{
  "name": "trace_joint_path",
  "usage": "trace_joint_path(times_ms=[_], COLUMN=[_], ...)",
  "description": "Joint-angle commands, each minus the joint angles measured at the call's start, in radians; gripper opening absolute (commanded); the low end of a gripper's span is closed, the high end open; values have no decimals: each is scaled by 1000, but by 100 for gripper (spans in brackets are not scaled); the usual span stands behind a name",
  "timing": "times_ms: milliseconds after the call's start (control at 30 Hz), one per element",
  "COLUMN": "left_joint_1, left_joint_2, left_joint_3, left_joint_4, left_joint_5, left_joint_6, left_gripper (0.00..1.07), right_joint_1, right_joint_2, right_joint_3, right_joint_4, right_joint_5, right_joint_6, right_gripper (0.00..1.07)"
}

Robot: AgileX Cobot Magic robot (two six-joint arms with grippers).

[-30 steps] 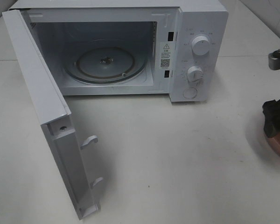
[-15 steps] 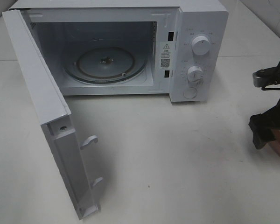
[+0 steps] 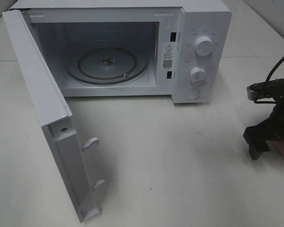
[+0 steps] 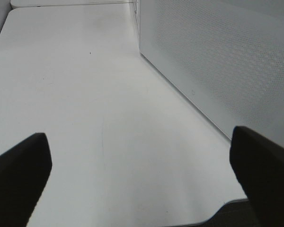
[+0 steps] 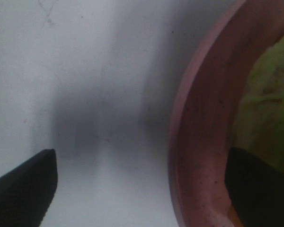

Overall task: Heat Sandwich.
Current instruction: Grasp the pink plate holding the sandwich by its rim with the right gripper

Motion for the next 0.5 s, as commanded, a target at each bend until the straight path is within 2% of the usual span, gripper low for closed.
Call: trace_joint_path(times_ms=[33,167,233,267,333,367,400,467,500], left_joint_1=[2,2,2,2,2,2,2,2,2], left_joint_2=[-17,-17,-17,-17,-17,-17,-17,-17,-17], left_joint_3=[1,1,1,1,1,1,1,1,1], left_joint_4=[-1,-1,-1,-1,-1,-1,-1,-1,-1], left_joint_5=[-6,-6,-6,-6,-6,-6,-6,-6,-6], left_joint_6=[0,0,0,0,0,0,0,0,0], left_gripper=[98,98,98,98,98,98,98,98,98], right_joint_1=[-5,-5,-5,-5,-5,-5,-5,-5,-5], right_joint_2=[27,38,38,38,38,38,38,38,38], right_joint_3=[-3,-3,-3,-3,-3,-3,-3,-3,-3], right_joint_4=[-2,-1,-3,-3,-7,-16,-16,-32,-59], right_joint_5=[-12,-10,-9,-9,-12,-14,-14,-19,-19], right_joint_6=[6,4,4,4,4,9,9,14,20], right_gripper=[88,83,73,73,65,52,52,35,16])
